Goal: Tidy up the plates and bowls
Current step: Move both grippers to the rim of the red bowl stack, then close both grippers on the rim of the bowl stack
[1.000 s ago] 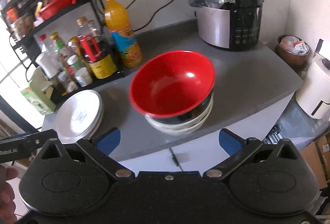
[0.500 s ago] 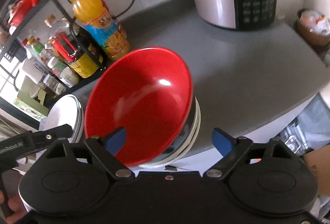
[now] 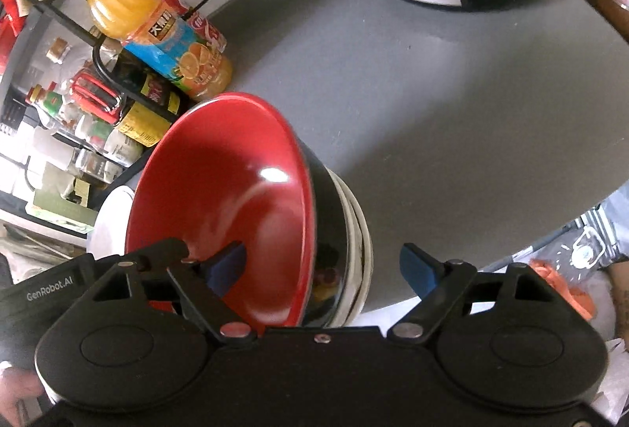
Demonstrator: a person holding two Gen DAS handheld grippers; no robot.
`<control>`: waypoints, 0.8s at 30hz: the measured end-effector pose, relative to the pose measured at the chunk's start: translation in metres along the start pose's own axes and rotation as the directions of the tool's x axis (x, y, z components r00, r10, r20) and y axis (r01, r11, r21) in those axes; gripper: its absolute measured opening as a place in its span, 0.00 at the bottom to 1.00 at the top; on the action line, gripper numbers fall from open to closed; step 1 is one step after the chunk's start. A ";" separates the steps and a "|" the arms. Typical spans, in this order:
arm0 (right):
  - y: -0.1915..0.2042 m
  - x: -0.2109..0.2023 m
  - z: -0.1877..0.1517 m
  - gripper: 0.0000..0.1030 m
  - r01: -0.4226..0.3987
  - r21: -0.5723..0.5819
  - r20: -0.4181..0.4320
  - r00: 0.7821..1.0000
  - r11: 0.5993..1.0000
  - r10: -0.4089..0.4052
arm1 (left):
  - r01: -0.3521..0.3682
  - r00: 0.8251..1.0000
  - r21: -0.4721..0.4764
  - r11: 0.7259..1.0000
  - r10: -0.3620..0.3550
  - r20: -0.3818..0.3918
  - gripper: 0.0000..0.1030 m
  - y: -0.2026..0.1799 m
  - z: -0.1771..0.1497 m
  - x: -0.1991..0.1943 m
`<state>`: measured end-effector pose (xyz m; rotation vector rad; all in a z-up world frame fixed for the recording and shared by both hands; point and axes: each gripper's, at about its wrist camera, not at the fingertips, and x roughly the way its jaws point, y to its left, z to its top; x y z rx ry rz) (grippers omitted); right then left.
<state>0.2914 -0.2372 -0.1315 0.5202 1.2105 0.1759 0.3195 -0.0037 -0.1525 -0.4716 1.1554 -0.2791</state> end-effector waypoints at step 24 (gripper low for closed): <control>-0.015 0.023 0.011 0.45 -0.051 -0.019 -0.110 0.993 0.999 0.048 | 0.086 0.993 -0.140 0.986 -0.096 -0.066 0.50 0.031 0.000 0.021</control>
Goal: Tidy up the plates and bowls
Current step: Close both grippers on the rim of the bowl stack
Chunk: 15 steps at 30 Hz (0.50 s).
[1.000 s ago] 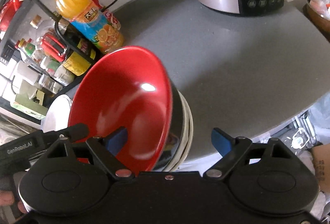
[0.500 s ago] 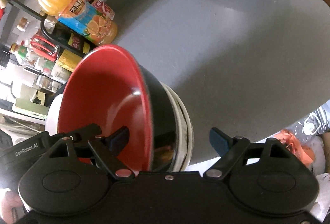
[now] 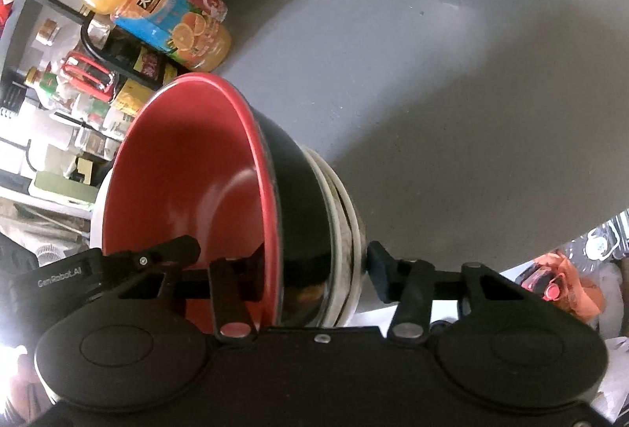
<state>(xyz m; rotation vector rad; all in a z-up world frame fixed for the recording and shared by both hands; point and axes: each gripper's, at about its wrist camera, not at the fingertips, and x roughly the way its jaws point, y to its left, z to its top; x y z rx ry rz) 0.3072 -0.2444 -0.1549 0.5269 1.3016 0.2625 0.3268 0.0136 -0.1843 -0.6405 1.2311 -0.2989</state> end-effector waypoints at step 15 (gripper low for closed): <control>0.023 0.006 -0.004 0.31 -0.008 -0.031 0.027 1.000 0.999 0.009 | 0.008 1.000 0.033 0.999 -0.009 0.015 0.50 0.019 0.011 -0.019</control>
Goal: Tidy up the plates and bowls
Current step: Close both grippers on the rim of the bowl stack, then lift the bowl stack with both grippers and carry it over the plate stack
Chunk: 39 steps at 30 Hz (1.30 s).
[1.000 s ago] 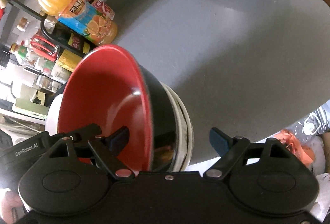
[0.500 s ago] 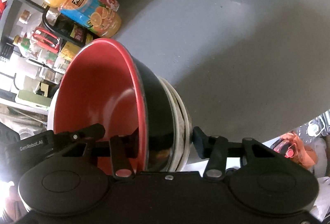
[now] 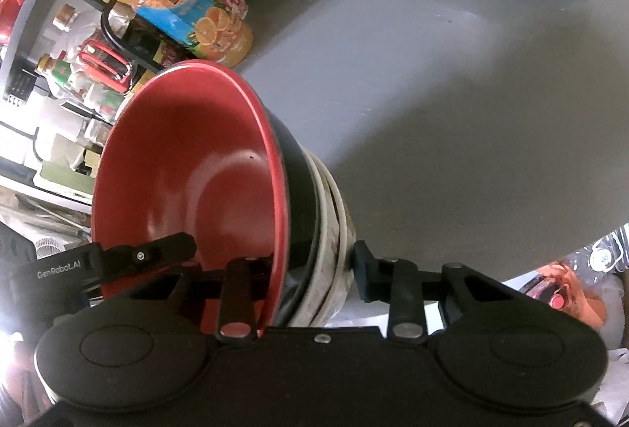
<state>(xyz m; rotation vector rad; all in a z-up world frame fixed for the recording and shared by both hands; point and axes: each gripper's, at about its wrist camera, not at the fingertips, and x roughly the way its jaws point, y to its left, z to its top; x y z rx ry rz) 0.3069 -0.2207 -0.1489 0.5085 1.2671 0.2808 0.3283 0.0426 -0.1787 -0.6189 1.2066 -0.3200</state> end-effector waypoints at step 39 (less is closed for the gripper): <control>0.007 0.030 0.021 0.39 -0.149 -0.008 -0.033 0.988 0.989 0.148 | -0.001 1.000 -0.036 0.999 0.001 0.011 0.45 0.032 0.018 -0.016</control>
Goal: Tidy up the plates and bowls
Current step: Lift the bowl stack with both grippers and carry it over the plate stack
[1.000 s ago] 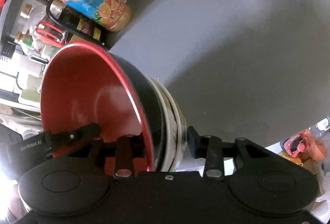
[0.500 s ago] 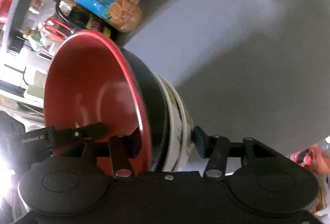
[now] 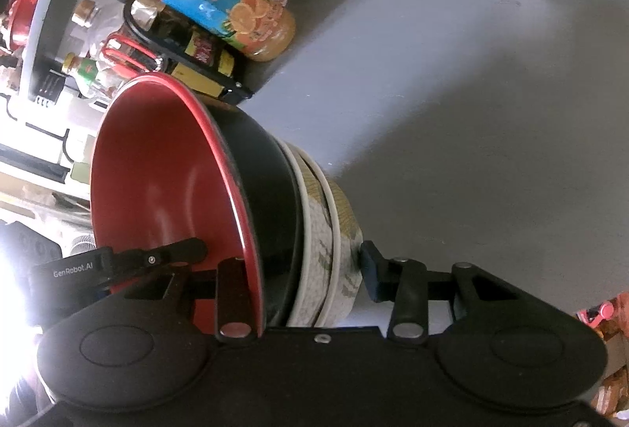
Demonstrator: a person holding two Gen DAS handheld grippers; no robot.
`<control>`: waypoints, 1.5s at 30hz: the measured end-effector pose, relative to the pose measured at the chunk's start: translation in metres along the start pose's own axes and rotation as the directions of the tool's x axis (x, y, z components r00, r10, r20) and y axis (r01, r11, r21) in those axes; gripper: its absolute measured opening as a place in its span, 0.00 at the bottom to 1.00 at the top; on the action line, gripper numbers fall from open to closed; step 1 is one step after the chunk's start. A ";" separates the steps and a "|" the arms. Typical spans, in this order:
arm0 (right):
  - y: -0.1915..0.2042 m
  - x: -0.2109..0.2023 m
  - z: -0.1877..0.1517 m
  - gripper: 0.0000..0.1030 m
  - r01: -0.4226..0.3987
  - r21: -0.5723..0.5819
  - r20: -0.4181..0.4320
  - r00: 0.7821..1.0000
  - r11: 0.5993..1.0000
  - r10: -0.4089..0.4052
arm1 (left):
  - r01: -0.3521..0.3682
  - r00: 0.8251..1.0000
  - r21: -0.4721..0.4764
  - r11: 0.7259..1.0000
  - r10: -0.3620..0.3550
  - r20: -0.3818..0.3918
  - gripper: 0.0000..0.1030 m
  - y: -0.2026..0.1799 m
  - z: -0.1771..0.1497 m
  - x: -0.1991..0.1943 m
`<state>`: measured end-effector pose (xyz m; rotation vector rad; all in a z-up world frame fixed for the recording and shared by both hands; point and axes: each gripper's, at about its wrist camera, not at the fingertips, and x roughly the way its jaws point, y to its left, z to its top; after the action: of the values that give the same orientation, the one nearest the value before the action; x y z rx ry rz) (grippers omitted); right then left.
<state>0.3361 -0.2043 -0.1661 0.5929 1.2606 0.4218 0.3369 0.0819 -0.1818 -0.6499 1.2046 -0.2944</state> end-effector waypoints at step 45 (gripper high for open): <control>0.196 0.106 0.010 0.37 -0.035 -0.113 -0.025 0.999 0.993 0.032 | 0.013 0.991 -0.058 0.998 -0.005 0.133 0.45 0.141 0.084 -0.144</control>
<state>0.3782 0.0101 -0.1216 0.5142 1.2415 0.5259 0.3473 0.2961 -0.1400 -0.7151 1.0861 -0.2206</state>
